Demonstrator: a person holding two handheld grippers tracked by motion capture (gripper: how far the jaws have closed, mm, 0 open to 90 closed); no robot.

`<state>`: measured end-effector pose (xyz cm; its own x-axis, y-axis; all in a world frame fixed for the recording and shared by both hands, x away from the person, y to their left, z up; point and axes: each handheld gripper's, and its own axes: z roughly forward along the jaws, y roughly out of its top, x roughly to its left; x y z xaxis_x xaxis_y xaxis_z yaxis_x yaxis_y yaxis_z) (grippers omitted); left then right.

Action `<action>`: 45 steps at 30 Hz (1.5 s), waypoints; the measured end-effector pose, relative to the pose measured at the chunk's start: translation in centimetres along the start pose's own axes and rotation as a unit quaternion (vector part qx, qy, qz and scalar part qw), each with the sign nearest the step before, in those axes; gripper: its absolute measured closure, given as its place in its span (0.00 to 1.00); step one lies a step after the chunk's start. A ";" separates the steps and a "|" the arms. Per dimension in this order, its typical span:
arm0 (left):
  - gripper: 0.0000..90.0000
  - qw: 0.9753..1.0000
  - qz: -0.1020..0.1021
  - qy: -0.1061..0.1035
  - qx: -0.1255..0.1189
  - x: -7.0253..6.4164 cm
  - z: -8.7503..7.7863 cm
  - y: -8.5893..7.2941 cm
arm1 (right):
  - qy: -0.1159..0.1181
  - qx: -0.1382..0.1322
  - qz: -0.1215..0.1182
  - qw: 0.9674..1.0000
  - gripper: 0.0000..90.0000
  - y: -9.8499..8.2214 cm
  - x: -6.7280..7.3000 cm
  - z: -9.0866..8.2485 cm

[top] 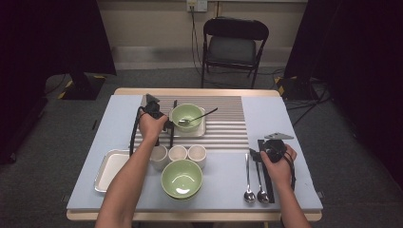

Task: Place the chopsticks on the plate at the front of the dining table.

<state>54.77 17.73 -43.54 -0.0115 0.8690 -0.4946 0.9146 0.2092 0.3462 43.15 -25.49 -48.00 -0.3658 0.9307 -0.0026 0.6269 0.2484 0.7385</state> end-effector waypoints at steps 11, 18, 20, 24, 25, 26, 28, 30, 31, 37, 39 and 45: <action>0.95 1.000 0.014 -0.003 0.008 0.2 -0.6 0.0 | 0.000 0.000 0.000 1.000 0.17 0.0 0.0 0.0; 0.95 1.000 0.017 -0.006 0.016 0.2 -0.6 -0.3 | 0.000 0.000 0.000 1.000 0.17 0.0 0.0 0.0; 0.95 1.000 0.013 -0.005 0.016 0.3 -0.5 -0.4 | 0.000 0.000 0.000 1.000 0.17 0.0 0.0 0.0; 0.96 1.000 0.004 -0.008 0.014 0.4 -0.3 -0.4 | 0.000 0.000 0.000 1.000 0.17 0.0 0.0 0.0; 0.96 1.000 0.011 -0.007 0.016 0.5 -0.4 -0.3 | 0.000 0.000 -0.001 1.000 0.17 0.0 0.0 0.0; 0.96 1.000 0.010 -0.007 0.016 0.5 -0.4 -0.3 | 0.000 0.000 -0.001 1.000 0.17 0.0 0.0 0.0; 0.96 1.000 0.003 -0.008 0.013 0.5 -0.4 -0.3 | 0.000 0.001 0.000 1.000 0.17 0.0 0.0 0.0; 0.96 1.000 0.008 -0.010 0.014 0.5 -0.4 -0.3 | 0.000 0.001 0.000 1.000 0.17 0.0 0.0 0.0; 0.96 1.000 0.018 -0.010 0.019 0.6 -0.5 -0.2 | 0.000 0.001 0.001 1.000 0.17 0.0 0.0 0.0; 0.97 1.000 0.006 -0.010 0.011 0.4 -0.3 -0.2 | 0.000 0.000 0.000 1.000 0.17 0.0 0.0 0.0; 0.97 1.000 0.007 -0.009 0.013 0.4 -0.3 -0.1 | 0.000 0.000 0.000 1.000 0.17 0.0 0.0 0.0; 0.97 1.000 0.007 -0.009 0.012 0.4 -0.3 -0.1 | 0.000 0.001 0.001 1.000 0.17 0.0 0.0 0.0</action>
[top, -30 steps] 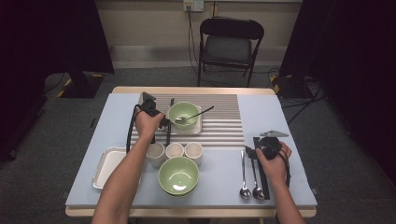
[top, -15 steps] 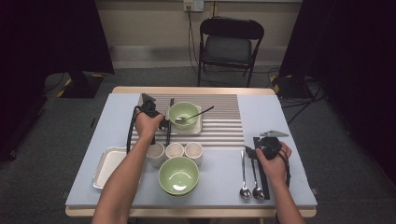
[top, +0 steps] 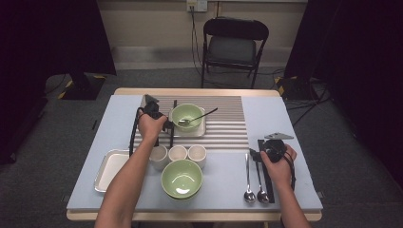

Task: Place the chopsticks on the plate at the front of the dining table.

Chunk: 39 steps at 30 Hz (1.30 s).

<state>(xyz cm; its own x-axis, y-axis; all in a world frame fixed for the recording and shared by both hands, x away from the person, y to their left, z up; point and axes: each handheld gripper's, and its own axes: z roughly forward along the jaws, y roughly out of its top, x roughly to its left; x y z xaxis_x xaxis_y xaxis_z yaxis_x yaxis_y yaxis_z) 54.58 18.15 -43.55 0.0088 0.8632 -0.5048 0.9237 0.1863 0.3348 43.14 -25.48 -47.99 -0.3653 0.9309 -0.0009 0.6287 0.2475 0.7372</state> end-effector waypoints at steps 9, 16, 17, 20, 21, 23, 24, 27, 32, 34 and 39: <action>0.97 1.000 0.002 0.003 -0.001 0.0 0.0 0.1 | 0.000 0.000 0.000 1.000 0.17 0.0 0.0 0.0; 0.97 1.000 0.004 0.003 -0.006 0.0 0.1 0.2 | 0.000 0.000 -0.001 1.000 0.17 0.0 0.0 0.0; 0.97 1.000 0.003 0.002 -0.006 0.0 0.1 0.2 | 0.000 0.000 0.000 1.000 0.17 0.0 0.0 0.0; 0.97 1.000 0.004 0.003 -0.005 0.0 0.1 0.2 | 0.000 0.000 0.000 1.000 0.17 0.0 0.0 0.0; 0.97 1.000 0.004 0.003 -0.005 0.0 0.1 0.2 | 0.000 0.000 0.000 1.000 0.17 0.0 0.0 0.0; 0.97 1.000 0.004 0.003 -0.006 0.0 0.1 0.2 | 0.000 0.000 0.000 1.000 0.17 0.0 0.0 0.0; 0.97 1.000 0.004 0.003 -0.006 0.0 0.1 0.2 | 0.000 0.000 0.000 1.000 0.17 0.0 0.0 0.0; 0.97 1.000 -0.004 0.004 -0.016 -0.1 0.2 0.2 | 0.000 0.000 0.000 1.000 0.17 0.0 0.0 0.0; 0.96 1.000 -0.001 -0.003 -0.015 -0.2 -0.3 0.2 | 0.000 -0.001 -0.001 1.000 0.17 0.0 0.0 0.0; 0.96 1.000 -0.002 -0.003 -0.016 -0.2 -0.6 0.2 | 0.000 -0.001 -0.001 1.000 0.17 0.0 0.0 0.0; 0.96 1.000 -0.007 -0.005 -0.024 -0.2 -1.1 0.2 | 0.000 -0.001 -0.002 1.000 0.17 0.0 0.0 0.0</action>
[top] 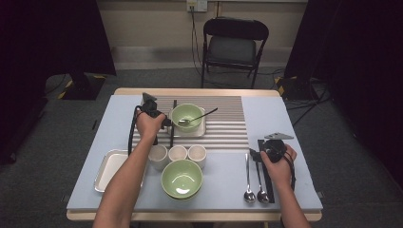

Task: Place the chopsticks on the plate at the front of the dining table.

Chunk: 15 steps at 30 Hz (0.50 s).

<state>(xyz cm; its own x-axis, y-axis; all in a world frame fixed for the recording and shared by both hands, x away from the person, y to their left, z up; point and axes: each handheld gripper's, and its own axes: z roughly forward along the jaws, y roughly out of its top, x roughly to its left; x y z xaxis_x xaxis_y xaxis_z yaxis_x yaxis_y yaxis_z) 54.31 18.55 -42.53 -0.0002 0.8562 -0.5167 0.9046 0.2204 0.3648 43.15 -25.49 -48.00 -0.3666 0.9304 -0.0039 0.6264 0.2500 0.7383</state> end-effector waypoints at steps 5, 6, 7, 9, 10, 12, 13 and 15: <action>0.95 1.000 0.007 0.000 0.001 0.1 -0.6 -0.1 | 0.000 0.000 0.000 1.000 0.17 0.0 0.0 0.0; 0.95 1.000 0.013 -0.003 0.006 0.3 -0.8 -0.1 | 0.000 0.000 0.001 1.000 0.17 0.0 0.0 0.0; 0.95 1.000 0.014 -0.003 0.005 0.3 -0.8 -0.1 | 0.000 0.000 0.001 1.000 0.17 0.0 0.0 0.0; 0.95 1.000 0.006 -0.004 0.001 0.4 -0.9 -0.2 | 0.000 0.000 0.000 1.000 0.17 0.0 0.0 0.0; 0.95 1.000 0.011 -0.007 0.007 0.6 -1.0 -0.2 | 0.000 0.000 0.000 1.000 0.17 0.0 0.0 0.0; 0.95 1.000 0.009 -0.008 0.006 0.7 -1.0 -0.3 | 0.000 0.000 0.000 1.000 0.17 0.0 0.0 0.0; 0.95 1.000 0.009 -0.009 0.006 0.7 -1.0 -0.3 | 0.000 0.000 0.000 1.000 0.17 0.0 0.0 0.0; 0.94 1.000 0.002 -0.009 0.000 0.6 -1.1 -0.4 | 0.000 0.000 0.001 1.000 0.17 0.0 0.0 0.0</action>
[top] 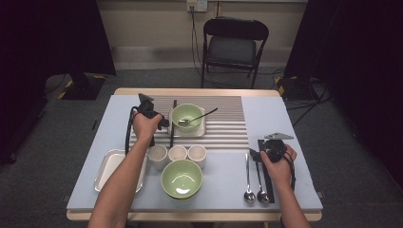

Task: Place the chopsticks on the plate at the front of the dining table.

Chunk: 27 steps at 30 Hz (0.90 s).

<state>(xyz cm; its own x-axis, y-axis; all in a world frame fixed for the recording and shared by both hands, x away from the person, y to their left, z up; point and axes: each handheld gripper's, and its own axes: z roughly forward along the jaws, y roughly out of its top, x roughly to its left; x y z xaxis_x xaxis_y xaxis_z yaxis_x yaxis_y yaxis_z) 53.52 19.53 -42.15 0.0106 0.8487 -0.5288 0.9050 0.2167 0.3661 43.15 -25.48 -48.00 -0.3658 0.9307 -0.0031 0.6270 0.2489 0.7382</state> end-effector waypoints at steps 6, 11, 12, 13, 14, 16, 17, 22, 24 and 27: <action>0.92 1.000 0.007 -0.003 0.003 0.2 -0.4 -0.1 | 0.000 0.000 -0.001 1.000 0.17 0.0 0.0 0.0; 0.89 1.000 0.007 -0.010 0.002 0.3 -0.7 -0.3 | 0.000 0.001 -0.001 1.000 0.17 0.0 0.0 0.0; 0.88 1.000 0.007 -0.011 0.002 0.4 -0.8 -0.3 | 0.000 0.001 -0.001 1.000 0.17 0.0 0.0 0.0; 0.87 1.000 0.008 -0.011 0.002 0.4 -0.8 -0.4 | 0.000 0.001 0.001 1.000 0.17 0.0 0.0 0.0; 0.87 1.000 0.005 -0.012 0.001 0.4 -0.8 -0.4 | 0.000 0.001 0.001 1.000 0.17 0.0 0.0 0.0; 0.86 1.000 0.002 -0.010 -0.003 0.3 -0.9 -0.4 | 0.000 0.000 0.001 1.000 0.17 0.0 0.0 0.0; 0.85 1.000 0.008 -0.014 0.003 0.4 -1.1 -0.4 | 0.000 0.000 -0.001 1.000 0.17 0.0 0.0 0.0; 0.81 1.000 0.008 -0.024 -0.004 0.2 -1.2 -0.5 | 0.000 0.001 0.001 1.000 0.17 0.0 0.0 0.0; 0.80 1.000 0.013 -0.026 0.000 0.2 -1.4 -0.6 | 0.000 0.001 0.001 1.000 0.17 0.0 0.0 0.0; 0.79 1.000 0.013 -0.026 -0.008 0.1 -1.6 -0.7 | 0.000 0.001 0.000 1.000 0.17 0.0 0.0 0.0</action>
<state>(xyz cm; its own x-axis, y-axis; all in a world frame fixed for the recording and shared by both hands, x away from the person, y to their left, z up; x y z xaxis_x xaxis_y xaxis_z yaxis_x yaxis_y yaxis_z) 52.22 20.26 -41.20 0.0566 0.8276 -0.5584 0.8976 0.2028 0.3915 43.15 -25.46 -47.99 -0.3652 0.9309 -0.0023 0.6289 0.2486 0.7367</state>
